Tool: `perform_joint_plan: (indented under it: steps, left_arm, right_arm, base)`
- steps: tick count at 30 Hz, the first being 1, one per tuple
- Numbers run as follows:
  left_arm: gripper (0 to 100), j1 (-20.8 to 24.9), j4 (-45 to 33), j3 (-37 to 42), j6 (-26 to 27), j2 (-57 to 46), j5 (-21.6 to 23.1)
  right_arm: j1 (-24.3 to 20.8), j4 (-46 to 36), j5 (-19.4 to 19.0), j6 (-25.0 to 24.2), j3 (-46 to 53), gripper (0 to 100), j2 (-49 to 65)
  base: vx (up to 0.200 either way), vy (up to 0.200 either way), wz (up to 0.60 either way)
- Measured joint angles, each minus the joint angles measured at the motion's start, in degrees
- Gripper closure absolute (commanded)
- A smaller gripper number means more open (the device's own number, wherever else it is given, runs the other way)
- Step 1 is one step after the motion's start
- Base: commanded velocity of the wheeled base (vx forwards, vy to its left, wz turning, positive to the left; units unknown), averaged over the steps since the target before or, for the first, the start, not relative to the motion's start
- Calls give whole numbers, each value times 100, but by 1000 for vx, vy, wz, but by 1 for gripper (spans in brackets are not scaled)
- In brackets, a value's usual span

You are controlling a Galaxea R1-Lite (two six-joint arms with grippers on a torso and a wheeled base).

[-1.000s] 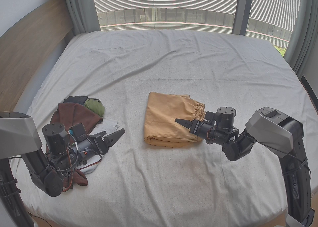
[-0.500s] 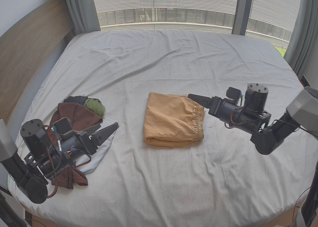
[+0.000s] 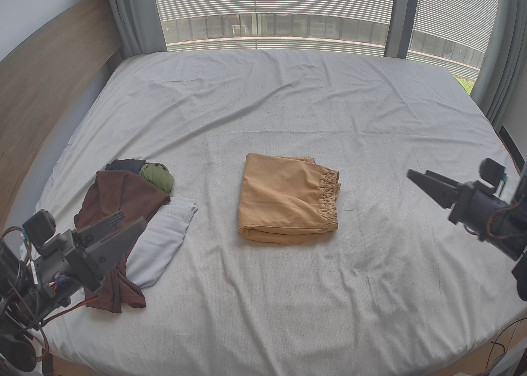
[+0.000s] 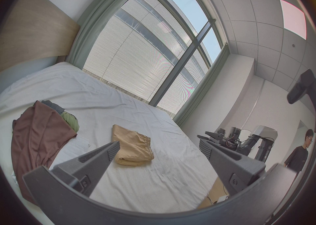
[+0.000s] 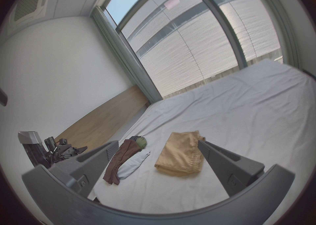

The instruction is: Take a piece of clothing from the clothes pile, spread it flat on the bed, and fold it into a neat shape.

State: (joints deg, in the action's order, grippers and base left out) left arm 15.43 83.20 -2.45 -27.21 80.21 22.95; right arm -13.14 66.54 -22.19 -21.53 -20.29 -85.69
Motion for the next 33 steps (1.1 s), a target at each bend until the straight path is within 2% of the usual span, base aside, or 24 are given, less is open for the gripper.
perform_joint_plan:
  steps: [7,10,25,28,33]
  left_arm:
    - [0,-108,-1754,130,-2,-1569,-11]
    - [0,-152,-2594,140,-7,-2292,-13]
    - [0,-295,-6449,-74,48,-5866,-126]
    - [0,-339,-6849,-83,184,-6491,-306]
    - [0,-417,-7091,-13,553,-7151,-536]
  right_arm:
    - [642,-24,-4,256,1114,0,1782]
    - [788,-380,-23,306,1414,0,2551]
    - [887,-4319,-197,513,1869,0,6546]
    - [866,-5102,128,717,1908,0,7080]
    - [840,-5693,1603,1234,1924,0,7607]
  base:
    - [0,0,0]
    - [0,0,0]
    - [0,0,0]
    - [0,0,0]
    - [0,0,0]
